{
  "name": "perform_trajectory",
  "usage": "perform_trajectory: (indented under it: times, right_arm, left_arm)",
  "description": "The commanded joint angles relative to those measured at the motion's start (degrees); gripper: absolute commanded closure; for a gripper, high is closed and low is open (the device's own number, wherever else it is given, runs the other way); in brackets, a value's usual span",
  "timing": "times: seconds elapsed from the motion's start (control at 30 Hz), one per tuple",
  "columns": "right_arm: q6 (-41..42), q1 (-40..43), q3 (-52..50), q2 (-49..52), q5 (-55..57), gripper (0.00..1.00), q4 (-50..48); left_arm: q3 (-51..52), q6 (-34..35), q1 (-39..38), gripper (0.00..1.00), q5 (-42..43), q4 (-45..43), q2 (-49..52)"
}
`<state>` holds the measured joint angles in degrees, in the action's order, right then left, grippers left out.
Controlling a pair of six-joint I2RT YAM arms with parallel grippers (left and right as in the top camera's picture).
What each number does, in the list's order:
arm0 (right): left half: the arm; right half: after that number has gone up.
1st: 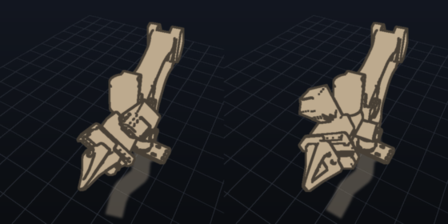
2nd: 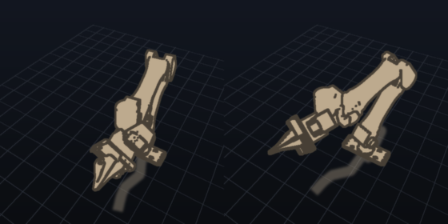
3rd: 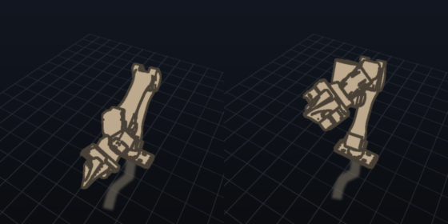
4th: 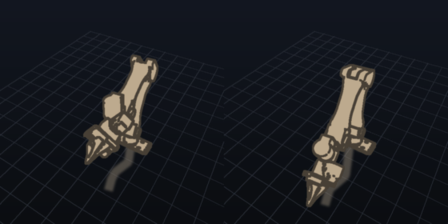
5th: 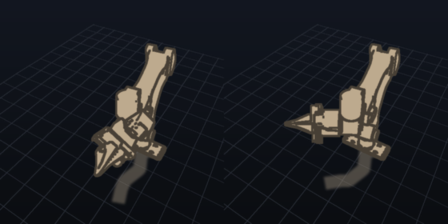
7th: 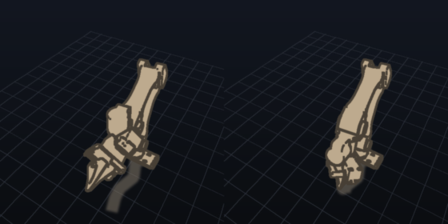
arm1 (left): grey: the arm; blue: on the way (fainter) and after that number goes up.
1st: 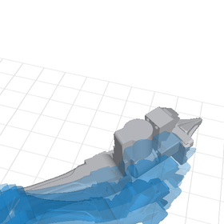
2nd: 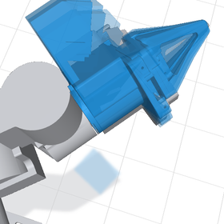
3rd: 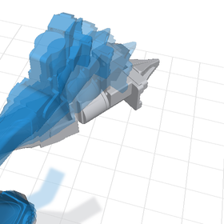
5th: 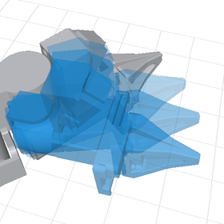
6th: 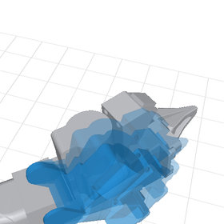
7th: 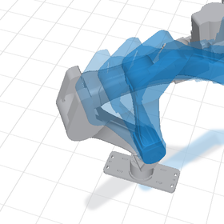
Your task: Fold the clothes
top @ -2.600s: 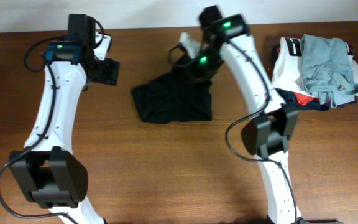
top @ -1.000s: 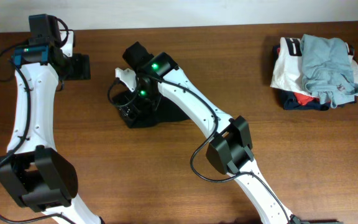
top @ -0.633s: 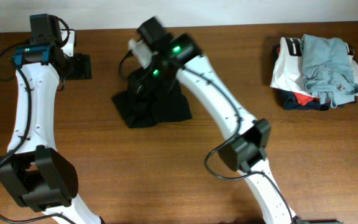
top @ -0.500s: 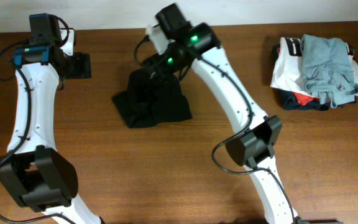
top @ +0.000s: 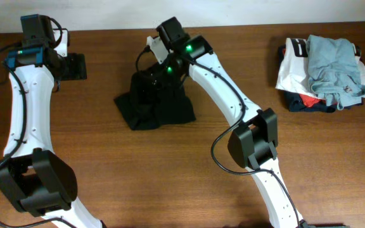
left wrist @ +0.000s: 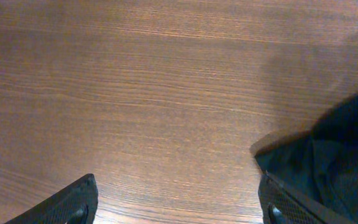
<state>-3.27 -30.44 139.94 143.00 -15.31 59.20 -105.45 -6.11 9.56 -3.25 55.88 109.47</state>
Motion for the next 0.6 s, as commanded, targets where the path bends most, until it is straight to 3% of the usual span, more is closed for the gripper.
perform_trajectory:
  times: [0.0, 0.17, 0.27, 0.3, 0.57]
  right_arm:
    - [-0.31, 0.04, -3.78, 0.87, -0.79, 0.30, -2.23]
    - [-0.31, -0.02, -6.69, 0.87, -2.14, 0.56, -5.79]
    - [-0.26, -0.02, -6.54, 0.83, -3.39, 0.90, -7.21]
    - [-0.07, -0.02, -6.16, 0.83, -3.76, 0.96, -7.43]
    - [0.74, -0.70, 1.01, 0.07, -4.39, 0.96, -3.82]
  left_arm:
    - [-0.98, 0.90, 0.26, 0.18, 0.44, -0.15, -1.81]
    - [-0.98, 0.92, 0.26, 0.18, 0.44, -0.02, -1.81]
    - [-0.98, 0.92, 0.26, 0.18, 0.44, 0.26, -1.81]
    - [-0.98, 0.92, 0.26, 0.18, 0.44, 0.33, -1.81]
    - [-0.98, 0.90, 0.26, 0.18, 0.44, 0.28, -1.81]
